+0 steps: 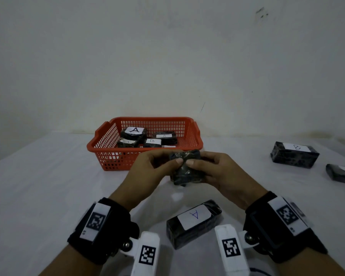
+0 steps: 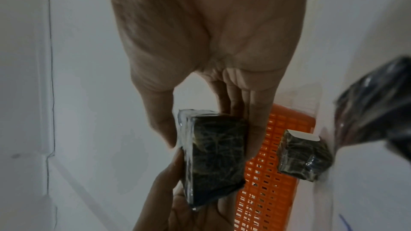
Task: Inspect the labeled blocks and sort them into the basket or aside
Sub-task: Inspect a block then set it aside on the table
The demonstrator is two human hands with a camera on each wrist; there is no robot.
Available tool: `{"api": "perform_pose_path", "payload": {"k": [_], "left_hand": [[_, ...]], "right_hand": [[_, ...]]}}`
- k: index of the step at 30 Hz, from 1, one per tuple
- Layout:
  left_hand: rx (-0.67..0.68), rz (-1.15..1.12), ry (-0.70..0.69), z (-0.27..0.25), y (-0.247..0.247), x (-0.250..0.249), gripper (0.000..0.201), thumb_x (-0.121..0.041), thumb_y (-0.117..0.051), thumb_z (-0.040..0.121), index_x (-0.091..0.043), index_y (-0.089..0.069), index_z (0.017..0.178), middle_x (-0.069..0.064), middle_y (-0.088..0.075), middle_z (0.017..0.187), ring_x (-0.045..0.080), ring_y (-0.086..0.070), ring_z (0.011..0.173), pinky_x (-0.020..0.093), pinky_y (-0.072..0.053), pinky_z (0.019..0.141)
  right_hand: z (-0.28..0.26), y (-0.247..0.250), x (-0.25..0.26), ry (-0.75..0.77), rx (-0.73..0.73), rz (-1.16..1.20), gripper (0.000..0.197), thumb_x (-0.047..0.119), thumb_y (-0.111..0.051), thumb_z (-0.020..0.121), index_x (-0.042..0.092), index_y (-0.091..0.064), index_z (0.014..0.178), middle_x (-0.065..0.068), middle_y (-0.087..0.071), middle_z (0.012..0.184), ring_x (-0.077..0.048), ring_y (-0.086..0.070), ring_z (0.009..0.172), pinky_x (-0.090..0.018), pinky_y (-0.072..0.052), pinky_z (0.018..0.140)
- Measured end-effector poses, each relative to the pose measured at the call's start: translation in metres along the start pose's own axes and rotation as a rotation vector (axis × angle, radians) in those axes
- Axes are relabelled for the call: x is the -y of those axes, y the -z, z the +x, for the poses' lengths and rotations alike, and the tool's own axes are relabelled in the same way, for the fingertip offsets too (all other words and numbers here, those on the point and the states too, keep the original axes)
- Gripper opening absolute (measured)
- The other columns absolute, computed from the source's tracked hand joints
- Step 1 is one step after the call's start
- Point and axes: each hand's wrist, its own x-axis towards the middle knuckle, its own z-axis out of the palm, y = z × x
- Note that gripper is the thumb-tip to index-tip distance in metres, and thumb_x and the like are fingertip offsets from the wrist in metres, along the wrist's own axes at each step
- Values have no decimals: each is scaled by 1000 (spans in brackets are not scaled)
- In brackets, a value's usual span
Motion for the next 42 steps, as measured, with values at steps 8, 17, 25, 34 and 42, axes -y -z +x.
{"api": "perform_pose_path", "payload": {"k": [8, 17, 25, 34, 42], "left_hand": [[50, -27, 27, 2, 6, 1, 42, -6, -72, 88, -15, -66, 129, 1, -73, 123, 16, -68, 118, 38, -55, 101], [40, -106, -29, 0, 5, 3, 57, 13, -71, 80, -15, -62, 128, -7, -70, 126, 9, -65, 122, 32, -58, 94], [96, -66, 22, 1, 11, -1, 63, -7, -80, 80, -22, -55, 136, -7, -67, 132, 9, -64, 123, 29, -57, 94], [-18, 41, 49, 2, 8, -1, 43, -6, -71, 89, -22, -65, 128, -6, -75, 119, 7, -71, 110, 33, -58, 97], [-31, -4, 52, 2, 10, -3, 46, -22, -73, 84, -21, -65, 129, -4, -75, 119, 9, -71, 112, 37, -57, 100]], "right_hand": [[-2, 6, 1, 67, -76, -146, 33, 8, -80, 86, 10, -75, 118, -7, -80, 110, -22, -76, 108, -39, -58, 101], [-5, -1, 8, -105, -25, 187, 41, 43, -67, 83, 12, -81, 105, -12, -80, 98, -27, -78, 93, -42, -63, 89], [-2, 2, 4, -25, -21, 170, 46, 19, -75, 79, -1, -72, 120, -20, -76, 118, -28, -74, 109, -32, -62, 92], [0, 2, 1, 50, -21, 24, 40, 23, -74, 85, 8, -75, 122, -12, -77, 121, -26, -71, 118, -38, -56, 105], [0, 3, 1, 56, -8, 2, 45, 18, -87, 76, 12, -77, 119, -12, -77, 120, -27, -72, 118, -48, -51, 111]]}}
